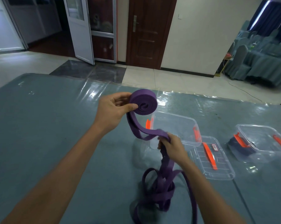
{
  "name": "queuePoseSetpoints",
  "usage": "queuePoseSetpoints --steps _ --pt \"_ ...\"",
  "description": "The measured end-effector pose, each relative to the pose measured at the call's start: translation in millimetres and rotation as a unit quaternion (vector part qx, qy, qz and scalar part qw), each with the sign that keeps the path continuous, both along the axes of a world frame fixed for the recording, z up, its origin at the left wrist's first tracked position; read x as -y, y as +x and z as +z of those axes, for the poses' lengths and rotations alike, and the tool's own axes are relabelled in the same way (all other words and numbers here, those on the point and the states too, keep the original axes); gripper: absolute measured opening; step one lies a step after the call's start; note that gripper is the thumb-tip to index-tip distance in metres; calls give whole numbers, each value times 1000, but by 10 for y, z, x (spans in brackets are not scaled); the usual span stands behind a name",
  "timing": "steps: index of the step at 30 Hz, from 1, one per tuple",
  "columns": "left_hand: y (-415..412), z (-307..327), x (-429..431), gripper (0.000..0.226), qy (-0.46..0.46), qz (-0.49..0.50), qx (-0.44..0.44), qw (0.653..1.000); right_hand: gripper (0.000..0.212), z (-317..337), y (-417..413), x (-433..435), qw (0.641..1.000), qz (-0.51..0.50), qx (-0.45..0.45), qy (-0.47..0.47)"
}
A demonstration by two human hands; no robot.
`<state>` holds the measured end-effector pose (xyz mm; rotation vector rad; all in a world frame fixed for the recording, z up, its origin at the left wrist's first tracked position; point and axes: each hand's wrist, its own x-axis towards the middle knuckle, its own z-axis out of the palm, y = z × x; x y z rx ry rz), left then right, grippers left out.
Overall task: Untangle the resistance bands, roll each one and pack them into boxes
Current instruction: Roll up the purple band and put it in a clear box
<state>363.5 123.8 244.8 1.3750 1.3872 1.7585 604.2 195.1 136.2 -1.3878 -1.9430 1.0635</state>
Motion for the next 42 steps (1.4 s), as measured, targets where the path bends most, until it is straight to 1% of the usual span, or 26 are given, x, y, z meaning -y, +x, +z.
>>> queuePoseSetpoints --steps 2,6,8,9,12,16,19,22,23,26,28,29,31,33,35,37,40,42 --pt "2 14 2 37 6 4 3 1000 23 338 17 -81 999 -7 -14 46" --pt "65 35 -3 38 14 0 5 1000 30 900 -17 -108 990 -9 -80 112" --pt "92 22 -8 38 15 -4 8 1000 32 1026 -29 -44 987 -2 -77 138" --pt "99 7 -7 38 14 -5 9 1000 33 1020 -20 -7 989 3 -71 131" --pt "92 -82 5 36 3 -8 17 1000 37 715 22 46 995 21 -42 88" --pt "85 -220 37 32 -11 -7 16 1000 43 -5 113 61 997 34 44 60" --pt "87 -287 64 32 -23 -9 12 1000 36 -383 151 207 996 36 76 17" --pt "69 -344 82 31 -35 -7 -7 999 27 -583 171 314 991 72 113 -18" --pt "69 -358 89 31 -40 -6 -11 999 27 -620 172 326 989 82 117 -23" --pt "85 -391 89 31 -54 -2 -24 998 51 -634 168 321 988 102 114 -30" --pt "91 -413 89 31 -64 -8 -41 997 54 -522 151 301 988 108 108 -7" --pt "93 -426 92 31 -72 -11 -53 996 53 -431 134 300 991 99 86 5" --pt "103 -462 92 33 -90 -13 -80 993 49 -179 81 319 998 67 0 19" --pt "125 -496 97 35 -103 -22 -103 989 48 108 15 351 995 53 -78 40" --pt "162 -522 101 37 -108 -34 -132 985 50 364 -45 397 989 64 -112 67" --pt "208 -535 112 36 -108 -54 -173 977 49 512 -95 410 988 78 -96 87" --pt "257 -559 128 28 -101 -90 -241 961 33 580 -141 399 986 102 -2 129" --pt "268 -561 140 29 -93 -90 -271 954 27 585 -138 382 986 104 9 133"
